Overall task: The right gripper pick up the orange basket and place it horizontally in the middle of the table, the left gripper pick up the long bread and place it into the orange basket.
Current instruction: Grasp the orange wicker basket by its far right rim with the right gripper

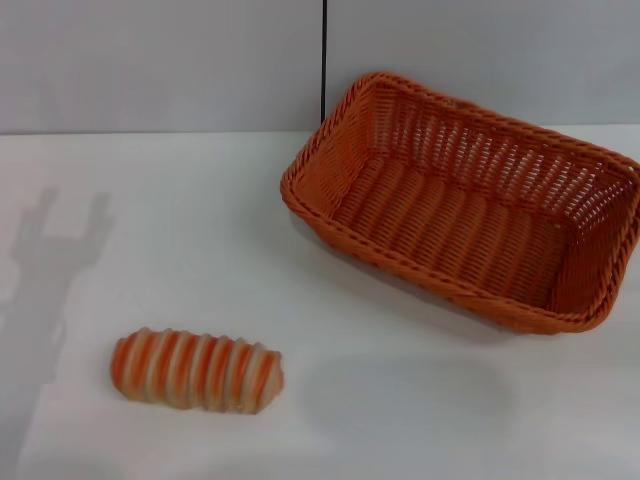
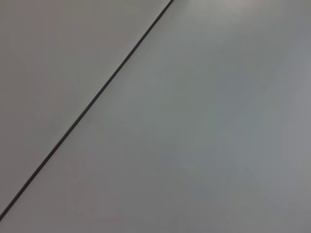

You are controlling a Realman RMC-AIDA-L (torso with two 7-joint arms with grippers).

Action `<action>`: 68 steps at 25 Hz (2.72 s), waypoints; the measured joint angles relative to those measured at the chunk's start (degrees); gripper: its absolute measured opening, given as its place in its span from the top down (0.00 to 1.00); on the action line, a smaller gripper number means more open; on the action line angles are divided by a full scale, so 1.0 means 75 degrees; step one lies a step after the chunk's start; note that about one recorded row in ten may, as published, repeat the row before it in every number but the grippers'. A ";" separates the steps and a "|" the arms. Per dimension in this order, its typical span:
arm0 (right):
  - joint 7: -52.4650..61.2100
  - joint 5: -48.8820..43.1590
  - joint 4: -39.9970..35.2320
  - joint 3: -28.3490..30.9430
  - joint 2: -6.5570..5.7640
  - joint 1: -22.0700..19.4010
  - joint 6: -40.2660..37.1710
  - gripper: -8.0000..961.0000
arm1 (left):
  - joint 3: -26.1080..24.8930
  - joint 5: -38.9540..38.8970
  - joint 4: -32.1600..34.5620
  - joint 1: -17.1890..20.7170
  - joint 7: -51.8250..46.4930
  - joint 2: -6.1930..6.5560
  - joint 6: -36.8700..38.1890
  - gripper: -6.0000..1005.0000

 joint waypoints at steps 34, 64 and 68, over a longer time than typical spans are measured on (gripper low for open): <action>0.0752 0.0936 -0.0684 0.0333 -0.0012 -0.0137 0.0997 0.43 | 0.0545 0.0014 0.0065 -0.0226 0.0037 0.0030 0.0034 0.19; 0.7610 -0.6767 -0.4309 -0.4490 -0.2658 0.2968 0.2014 0.45 | 0.1101 0.0021 0.0191 -0.0441 0.0015 0.0035 -0.0233 0.20; 0.7603 -0.7134 -0.3972 -0.4933 -0.2559 0.3222 0.1854 0.45 | 0.1110 0.0023 0.0188 -0.0444 0.0012 0.0035 -0.0234 0.20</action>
